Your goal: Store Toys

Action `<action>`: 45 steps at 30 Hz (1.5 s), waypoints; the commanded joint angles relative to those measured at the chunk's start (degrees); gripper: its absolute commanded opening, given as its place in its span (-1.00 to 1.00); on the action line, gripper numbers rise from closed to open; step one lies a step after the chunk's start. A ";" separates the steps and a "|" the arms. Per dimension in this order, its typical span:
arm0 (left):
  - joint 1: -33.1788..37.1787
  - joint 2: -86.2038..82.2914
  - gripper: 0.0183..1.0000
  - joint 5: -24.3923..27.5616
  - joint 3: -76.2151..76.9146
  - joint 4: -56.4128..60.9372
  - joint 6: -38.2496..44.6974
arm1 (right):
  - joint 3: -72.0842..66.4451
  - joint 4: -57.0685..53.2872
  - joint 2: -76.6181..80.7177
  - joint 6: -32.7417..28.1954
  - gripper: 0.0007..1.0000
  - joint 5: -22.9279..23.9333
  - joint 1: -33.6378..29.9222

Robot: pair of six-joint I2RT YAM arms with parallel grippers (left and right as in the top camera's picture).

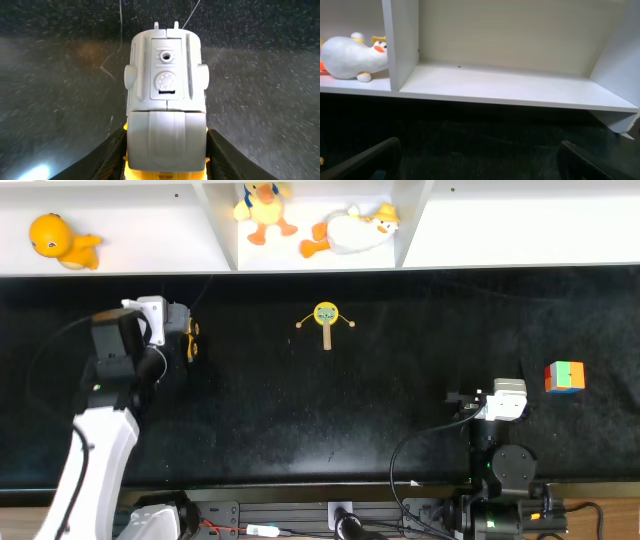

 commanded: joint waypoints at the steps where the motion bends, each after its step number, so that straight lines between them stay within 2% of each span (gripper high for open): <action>1: -0.22 -3.72 -0.19 0.70 0.46 -0.66 0.00 | -0.76 0.31 -0.42 0.02 0.99 -0.37 -0.17; 5: -0.66 -3.30 -0.19 2.64 3.80 -0.94 0.00 | -0.76 0.31 -0.42 0.02 0.99 -0.37 -0.17; 18: -5.49 8.92 -0.19 2.12 21.07 -1.20 -0.02 | -0.76 0.31 -0.42 0.02 0.99 -0.39 -0.17; 31: -4.55 22.86 -0.17 1.01 28.37 7.74 -0.02 | -0.76 0.31 -0.42 0.02 0.99 -0.39 -0.17; 32: -4.28 23.17 -0.03 1.03 28.37 8.07 -0.02 | -0.76 0.31 -0.42 0.02 0.99 -0.37 -0.17; 35: -3.72 23.65 0.85 0.59 28.37 8.22 -0.02 | -0.76 0.31 -0.42 0.04 0.99 -0.37 -0.17; 36: -3.58 23.65 1.00 0.35 28.37 7.96 -0.02 | -0.76 0.31 -0.42 0.02 0.99 -0.37 -0.17; 41: -3.50 21.66 1.00 -2.21 28.04 4.33 0.00 | -0.76 0.31 -0.42 0.02 0.99 -0.37 -0.17; 45: -3.50 13.99 1.00 -5.40 22.88 2.60 0.02 | -0.76 0.31 -0.42 0.02 1.00 -0.37 -0.17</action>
